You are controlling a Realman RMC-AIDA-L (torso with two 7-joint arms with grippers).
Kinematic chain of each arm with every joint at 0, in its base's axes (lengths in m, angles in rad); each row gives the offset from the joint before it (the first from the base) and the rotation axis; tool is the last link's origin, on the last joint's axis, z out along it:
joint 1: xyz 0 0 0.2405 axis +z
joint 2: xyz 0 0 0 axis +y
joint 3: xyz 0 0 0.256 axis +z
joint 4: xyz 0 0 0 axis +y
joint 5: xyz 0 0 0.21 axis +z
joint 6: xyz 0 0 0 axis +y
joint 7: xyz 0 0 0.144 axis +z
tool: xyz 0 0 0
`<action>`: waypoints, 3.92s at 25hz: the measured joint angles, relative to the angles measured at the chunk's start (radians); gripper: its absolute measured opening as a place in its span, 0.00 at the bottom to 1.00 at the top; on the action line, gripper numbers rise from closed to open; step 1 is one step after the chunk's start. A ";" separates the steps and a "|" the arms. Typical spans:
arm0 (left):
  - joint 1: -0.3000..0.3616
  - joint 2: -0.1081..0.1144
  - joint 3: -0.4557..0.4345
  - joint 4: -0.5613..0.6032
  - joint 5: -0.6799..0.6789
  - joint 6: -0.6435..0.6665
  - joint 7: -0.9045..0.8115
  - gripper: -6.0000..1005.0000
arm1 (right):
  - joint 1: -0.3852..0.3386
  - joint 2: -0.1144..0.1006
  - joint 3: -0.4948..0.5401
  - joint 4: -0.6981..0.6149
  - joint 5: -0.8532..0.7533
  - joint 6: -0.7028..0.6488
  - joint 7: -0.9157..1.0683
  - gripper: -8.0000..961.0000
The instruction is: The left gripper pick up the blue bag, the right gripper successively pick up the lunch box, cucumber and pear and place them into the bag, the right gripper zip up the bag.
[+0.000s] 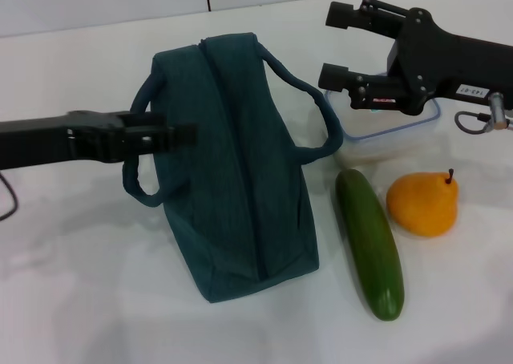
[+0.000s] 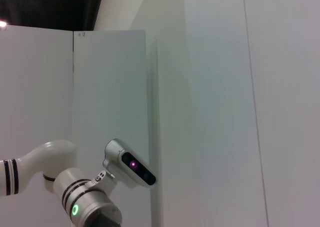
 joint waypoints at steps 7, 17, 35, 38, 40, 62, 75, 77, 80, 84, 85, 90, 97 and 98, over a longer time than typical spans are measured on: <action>0.009 -0.001 0.046 -0.011 0.007 -0.049 -0.008 0.74 | -0.001 0.002 0.000 0.000 -0.002 0.000 0.001 0.86; -0.005 -0.002 0.066 -0.011 0.002 -0.053 -0.055 0.74 | -0.002 -0.002 0.000 0.005 -0.003 -0.017 0.000 0.86; -0.075 0.005 0.131 -0.076 0.099 -0.127 -0.095 0.68 | -0.014 0.007 0.000 0.001 0.001 -0.025 -0.014 0.86; -0.075 0.005 0.125 -0.076 0.100 -0.127 -0.066 0.62 | -0.014 0.007 0.000 0.001 0.002 -0.026 -0.014 0.86; -0.075 0.006 0.121 -0.076 0.099 -0.126 -0.045 0.58 | -0.014 0.008 0.000 0.000 0.002 -0.026 -0.015 0.86; -0.139 0.014 -0.022 -0.050 0.101 -0.035 -0.133 0.42 | -0.007 0.010 0.002 -0.002 0.018 -0.032 -0.018 0.86; -0.155 0.001 0.016 0.013 0.227 -0.048 -0.248 0.76 | -0.001 0.016 -0.002 -0.004 0.016 -0.038 -0.035 0.86; -0.156 0.002 0.031 0.015 0.231 -0.057 -0.259 0.80 | -0.001 0.016 -0.001 -0.004 0.016 -0.038 -0.037 0.86; -0.157 0.002 0.036 0.024 0.241 -0.062 -0.274 0.80 | -0.002 0.016 -0.001 -0.004 0.016 -0.038 -0.037 0.86; -0.157 0.004 0.037 0.025 0.244 -0.063 -0.281 0.77 | -0.002 0.013 -0.002 -0.004 0.017 -0.038 -0.038 0.86; -0.156 0.004 0.037 0.025 0.247 -0.064 -0.280 0.77 | -0.002 0.013 -0.001 -0.004 0.017 -0.038 -0.038 0.86; -0.154 0.003 0.038 0.014 0.266 -0.082 -0.276 0.73 | -0.002 0.012 0.000 -0.003 0.017 -0.044 -0.039 0.86; -0.145 0.002 0.034 -0.023 0.258 -0.097 -0.168 0.67 | -0.010 0.016 0.000 -0.003 0.017 -0.053 -0.042 0.86; -0.144 0.001 0.033 -0.027 0.251 -0.097 -0.137 0.65 | -0.011 0.016 0.000 -0.003 0.017 -0.055 -0.042 0.86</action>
